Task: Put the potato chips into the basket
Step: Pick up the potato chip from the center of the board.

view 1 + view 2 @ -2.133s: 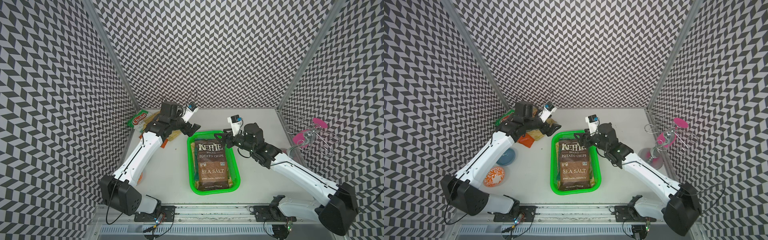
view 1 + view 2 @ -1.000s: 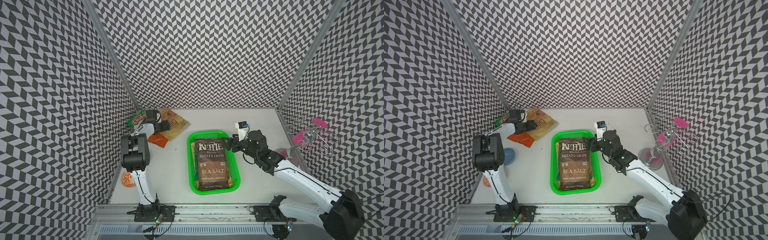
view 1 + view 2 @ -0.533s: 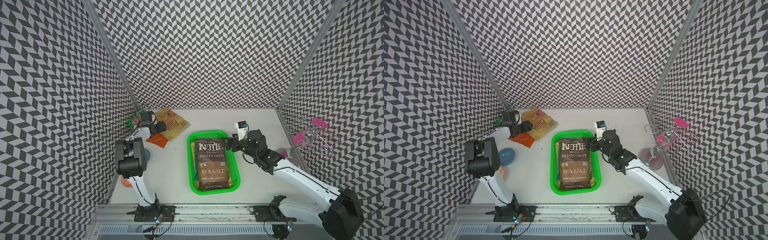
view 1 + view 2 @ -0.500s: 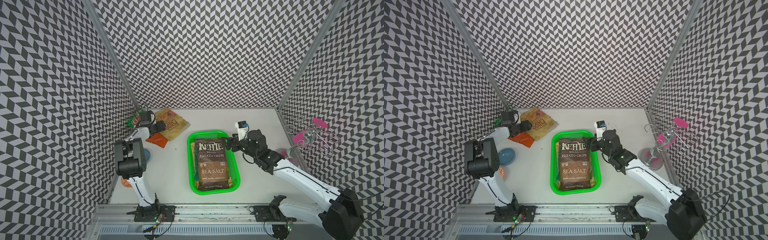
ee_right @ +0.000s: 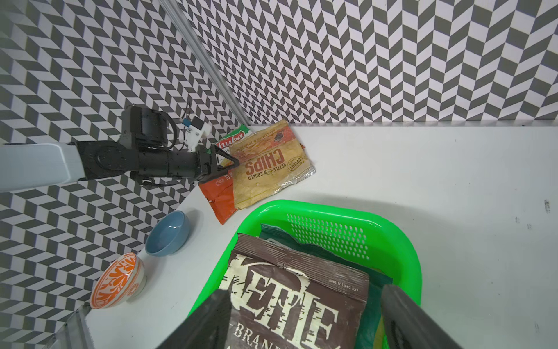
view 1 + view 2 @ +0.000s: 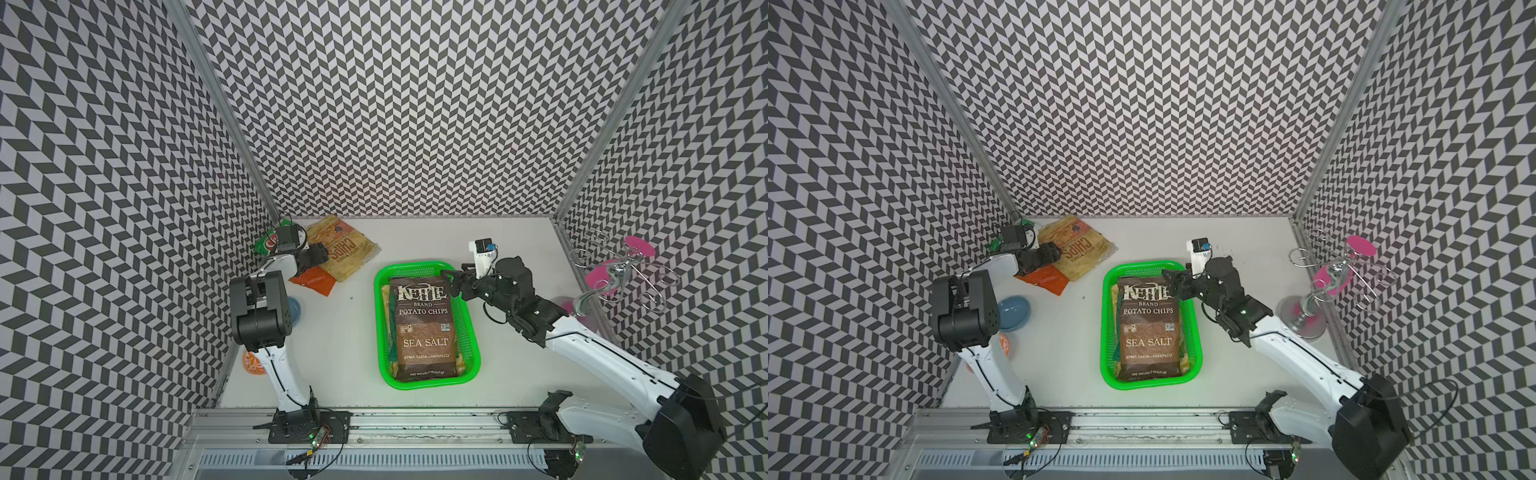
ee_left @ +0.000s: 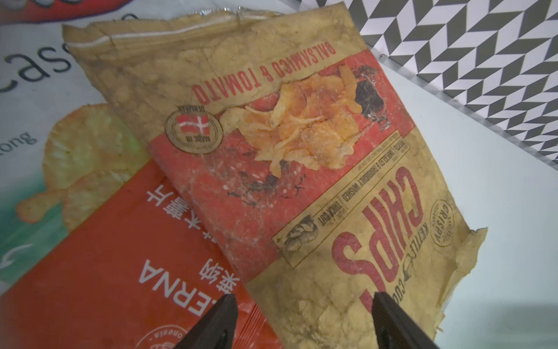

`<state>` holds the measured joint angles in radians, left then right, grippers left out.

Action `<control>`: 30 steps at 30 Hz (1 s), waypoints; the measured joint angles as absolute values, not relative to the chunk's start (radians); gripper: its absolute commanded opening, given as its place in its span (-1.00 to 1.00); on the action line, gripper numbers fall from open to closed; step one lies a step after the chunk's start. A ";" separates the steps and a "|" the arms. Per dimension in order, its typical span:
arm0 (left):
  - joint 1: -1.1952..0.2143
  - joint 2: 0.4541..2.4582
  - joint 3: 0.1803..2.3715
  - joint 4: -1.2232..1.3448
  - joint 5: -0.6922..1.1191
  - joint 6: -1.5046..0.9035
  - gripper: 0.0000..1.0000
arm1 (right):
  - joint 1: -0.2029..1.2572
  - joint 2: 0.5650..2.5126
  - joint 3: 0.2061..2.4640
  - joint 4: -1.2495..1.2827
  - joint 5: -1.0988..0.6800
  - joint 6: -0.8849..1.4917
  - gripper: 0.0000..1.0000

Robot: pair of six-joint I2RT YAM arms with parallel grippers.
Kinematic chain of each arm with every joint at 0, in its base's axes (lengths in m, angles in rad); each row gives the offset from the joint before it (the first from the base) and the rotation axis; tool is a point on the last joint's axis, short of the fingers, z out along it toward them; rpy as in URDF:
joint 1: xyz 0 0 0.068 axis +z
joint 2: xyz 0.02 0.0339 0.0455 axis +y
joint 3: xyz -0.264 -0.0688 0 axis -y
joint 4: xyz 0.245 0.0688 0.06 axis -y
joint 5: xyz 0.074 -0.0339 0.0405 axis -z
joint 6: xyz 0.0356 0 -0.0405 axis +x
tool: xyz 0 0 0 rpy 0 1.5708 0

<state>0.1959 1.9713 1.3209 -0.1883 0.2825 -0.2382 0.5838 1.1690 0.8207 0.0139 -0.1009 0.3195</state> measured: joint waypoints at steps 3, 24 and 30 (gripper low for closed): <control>0.196 1.995 1.339 -0.191 0.281 -0.253 0.46 | 0.584 1.178 0.827 0.020 -0.111 0.323 0.64; 0.196 2.070 1.409 -0.213 0.273 -0.308 0.42 | 0.584 1.187 0.847 0.029 -0.131 0.322 0.64; 0.196 2.072 1.409 -0.212 0.274 -0.313 0.33 | 0.584 1.188 0.847 0.030 -0.132 0.323 0.64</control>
<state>0.1959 2.0724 1.4086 -0.2115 0.2737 -0.3126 0.5838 1.1885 0.8467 0.0299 -0.1318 0.3225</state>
